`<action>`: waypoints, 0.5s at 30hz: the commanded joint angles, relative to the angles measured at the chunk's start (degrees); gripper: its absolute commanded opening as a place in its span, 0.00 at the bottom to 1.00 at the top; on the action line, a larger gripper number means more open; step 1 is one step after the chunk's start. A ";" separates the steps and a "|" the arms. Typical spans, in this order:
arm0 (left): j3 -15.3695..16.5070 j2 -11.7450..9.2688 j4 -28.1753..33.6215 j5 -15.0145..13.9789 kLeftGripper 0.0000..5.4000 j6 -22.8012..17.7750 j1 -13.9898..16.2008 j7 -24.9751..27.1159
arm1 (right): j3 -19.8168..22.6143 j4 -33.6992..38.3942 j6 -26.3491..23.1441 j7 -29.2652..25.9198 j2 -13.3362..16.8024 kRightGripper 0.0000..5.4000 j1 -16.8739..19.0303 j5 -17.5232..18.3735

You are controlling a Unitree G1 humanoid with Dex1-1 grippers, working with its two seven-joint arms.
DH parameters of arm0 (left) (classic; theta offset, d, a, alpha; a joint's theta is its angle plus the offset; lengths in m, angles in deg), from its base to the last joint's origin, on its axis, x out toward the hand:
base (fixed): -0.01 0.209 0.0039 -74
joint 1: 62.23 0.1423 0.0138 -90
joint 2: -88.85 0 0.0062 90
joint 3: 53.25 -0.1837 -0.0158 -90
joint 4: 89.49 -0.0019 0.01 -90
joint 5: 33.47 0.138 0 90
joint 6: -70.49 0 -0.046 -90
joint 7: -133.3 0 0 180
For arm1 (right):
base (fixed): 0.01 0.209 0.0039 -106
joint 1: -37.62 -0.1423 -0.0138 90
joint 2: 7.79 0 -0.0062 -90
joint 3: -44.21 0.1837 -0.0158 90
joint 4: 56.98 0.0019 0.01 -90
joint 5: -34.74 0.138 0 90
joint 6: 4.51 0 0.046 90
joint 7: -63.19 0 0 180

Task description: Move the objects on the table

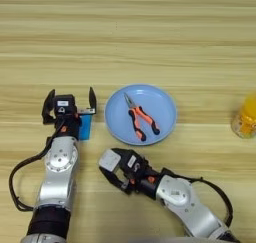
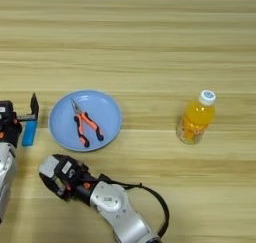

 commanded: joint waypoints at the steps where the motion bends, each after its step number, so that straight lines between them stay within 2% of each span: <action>1: 0.01 -0.20 0.31 0.90 1.00 -0.61 0.23 -0.26 | 2.72 7.93 -3.33 0.69 0.91 0.46 0.42 1.56; 8: 0.02 -0.23 0.24 0.89 1.00 -0.57 0.24 -0.23 | 8.71 18.65 -8.02 1.69 3.26 0.46 0.97 4.07; 15: 0.14 -0.42 -0.01 0.80 1.00 -0.52 0.07 -0.11 | 14.41 22.47 -9.95 3.87 5.25 0.46 1.09 5.91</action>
